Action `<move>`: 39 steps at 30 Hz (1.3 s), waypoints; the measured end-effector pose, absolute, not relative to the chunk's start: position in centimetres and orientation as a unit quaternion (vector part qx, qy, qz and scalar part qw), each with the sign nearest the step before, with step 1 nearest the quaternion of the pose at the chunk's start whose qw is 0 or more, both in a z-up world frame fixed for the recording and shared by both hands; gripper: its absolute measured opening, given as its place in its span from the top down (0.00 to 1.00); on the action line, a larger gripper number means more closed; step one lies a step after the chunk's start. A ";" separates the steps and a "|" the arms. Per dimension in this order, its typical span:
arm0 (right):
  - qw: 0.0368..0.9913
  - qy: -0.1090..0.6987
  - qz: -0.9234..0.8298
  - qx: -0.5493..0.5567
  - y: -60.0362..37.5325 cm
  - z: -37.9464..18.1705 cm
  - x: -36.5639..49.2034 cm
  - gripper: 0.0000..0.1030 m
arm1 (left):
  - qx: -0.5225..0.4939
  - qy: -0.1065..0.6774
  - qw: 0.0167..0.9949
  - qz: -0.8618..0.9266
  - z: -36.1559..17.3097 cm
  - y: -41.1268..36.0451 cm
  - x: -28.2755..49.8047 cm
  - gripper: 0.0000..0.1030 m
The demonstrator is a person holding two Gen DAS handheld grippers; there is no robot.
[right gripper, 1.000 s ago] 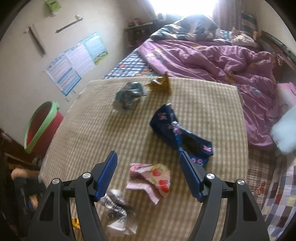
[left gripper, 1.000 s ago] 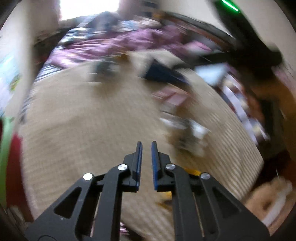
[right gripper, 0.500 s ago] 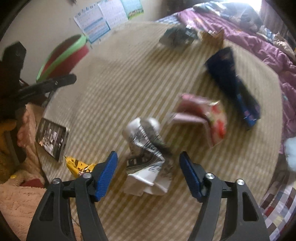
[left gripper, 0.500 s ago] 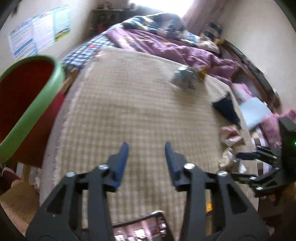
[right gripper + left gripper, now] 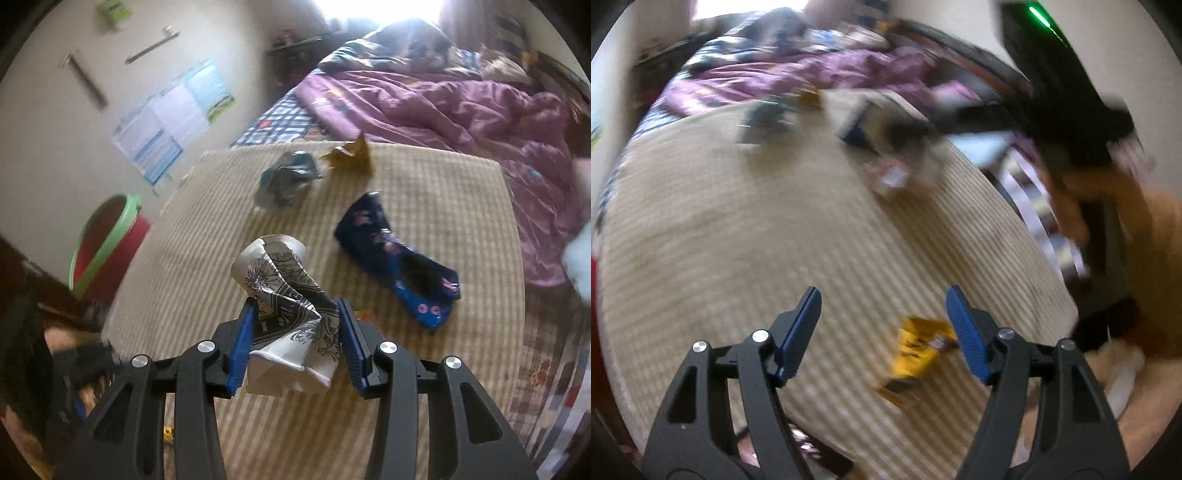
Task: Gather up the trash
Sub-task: 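Grasp the yellow snack wrapper with the left tool while the right tool grasps the white paper cup, then carry the yellow wrapper and white paper cup over the red bin with both tools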
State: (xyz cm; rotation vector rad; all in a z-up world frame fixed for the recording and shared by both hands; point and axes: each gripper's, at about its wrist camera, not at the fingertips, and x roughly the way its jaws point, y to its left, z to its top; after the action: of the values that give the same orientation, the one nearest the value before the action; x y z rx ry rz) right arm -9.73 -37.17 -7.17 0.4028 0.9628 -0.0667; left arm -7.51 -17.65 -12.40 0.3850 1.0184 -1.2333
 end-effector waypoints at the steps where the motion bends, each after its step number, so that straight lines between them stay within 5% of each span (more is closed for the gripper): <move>1: 0.866 0.460 -0.035 0.192 -37.6 -7.3 -9.7 0.58 | 0.183 0.455 0.671 -0.556 -12.7 -18.0 -8.1 0.35; 7: 0.863 0.462 -0.038 0.201 -37.3 -7.9 -10.6 0.56 | 0.224 0.481 0.627 -0.570 -14.7 -18.6 -9.5 0.37; 11: 0.864 0.460 -0.034 0.202 -36.9 -7.9 -10.7 0.56 | 0.254 0.486 0.631 -0.548 -15.8 -18.8 -9.9 0.71; 39: 0.872 0.456 0.047 0.171 -28.4 -9.7 -4.1 0.58 | 0.008 0.447 0.868 -0.218 -9.0 -5.3 3.0 0.71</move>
State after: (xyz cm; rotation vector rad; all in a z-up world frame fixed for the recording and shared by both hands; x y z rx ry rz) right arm -4.14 -28.36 -9.68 0.3569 0.9530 0.0992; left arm 3.03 -5.30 -8.97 0.0167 0.9346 -0.4563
